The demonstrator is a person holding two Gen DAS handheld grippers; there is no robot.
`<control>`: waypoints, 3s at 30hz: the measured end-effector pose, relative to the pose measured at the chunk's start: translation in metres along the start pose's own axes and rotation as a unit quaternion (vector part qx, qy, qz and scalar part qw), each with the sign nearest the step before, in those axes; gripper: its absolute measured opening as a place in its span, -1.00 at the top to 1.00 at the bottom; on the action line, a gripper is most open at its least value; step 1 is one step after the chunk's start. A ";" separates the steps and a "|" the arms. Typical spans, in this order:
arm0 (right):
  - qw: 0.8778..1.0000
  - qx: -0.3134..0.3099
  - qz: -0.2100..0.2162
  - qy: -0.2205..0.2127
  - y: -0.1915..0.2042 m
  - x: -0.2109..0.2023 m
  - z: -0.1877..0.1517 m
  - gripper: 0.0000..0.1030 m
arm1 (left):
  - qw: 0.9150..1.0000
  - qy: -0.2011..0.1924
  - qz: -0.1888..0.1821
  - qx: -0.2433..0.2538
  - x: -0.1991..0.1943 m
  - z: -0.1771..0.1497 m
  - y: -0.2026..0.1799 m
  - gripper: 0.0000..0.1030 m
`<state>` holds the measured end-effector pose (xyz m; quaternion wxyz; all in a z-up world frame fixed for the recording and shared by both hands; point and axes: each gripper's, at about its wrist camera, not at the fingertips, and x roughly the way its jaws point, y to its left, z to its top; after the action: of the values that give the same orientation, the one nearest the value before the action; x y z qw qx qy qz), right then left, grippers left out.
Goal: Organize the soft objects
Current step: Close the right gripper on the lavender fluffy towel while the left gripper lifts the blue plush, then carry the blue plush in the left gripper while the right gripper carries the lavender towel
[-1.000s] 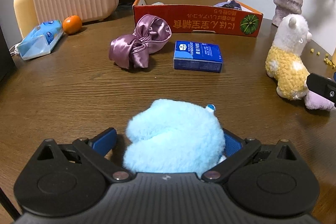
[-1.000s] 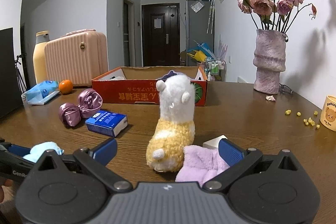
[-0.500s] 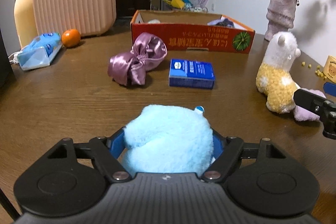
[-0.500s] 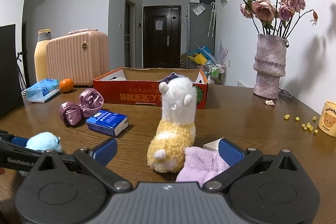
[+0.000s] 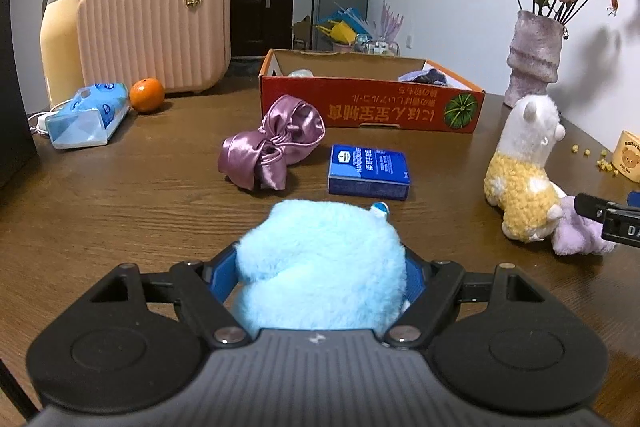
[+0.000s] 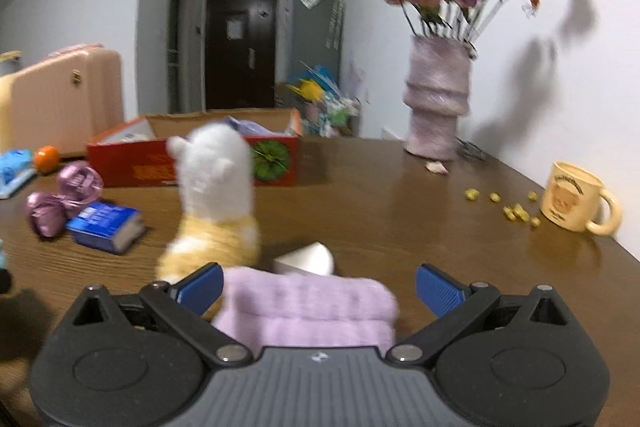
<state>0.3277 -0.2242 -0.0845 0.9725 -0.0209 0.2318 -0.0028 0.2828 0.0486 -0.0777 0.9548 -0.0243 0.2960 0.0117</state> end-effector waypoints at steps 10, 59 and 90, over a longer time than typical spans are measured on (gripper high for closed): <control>0.996 0.000 0.030 0.079 -0.001 0.028 -0.007 -1.00 | 1.000 -0.017 -0.002 -0.003 -0.007 0.001 0.001 -0.53; 0.997 0.024 0.070 -0.016 -0.008 -0.006 -0.006 0.39 | 0.999 -0.039 -0.006 -0.035 -0.016 0.002 0.012 -0.53; 0.977 0.002 0.130 -0.172 0.036 -0.041 0.058 0.39 | 0.991 -0.132 -0.005 -0.034 -0.031 0.065 -0.011 -0.53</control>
<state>0.3171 -0.1855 -0.0162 0.9899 0.0116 0.0623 0.1265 0.2940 0.0411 -0.0063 0.9843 -0.0562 0.1664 0.0196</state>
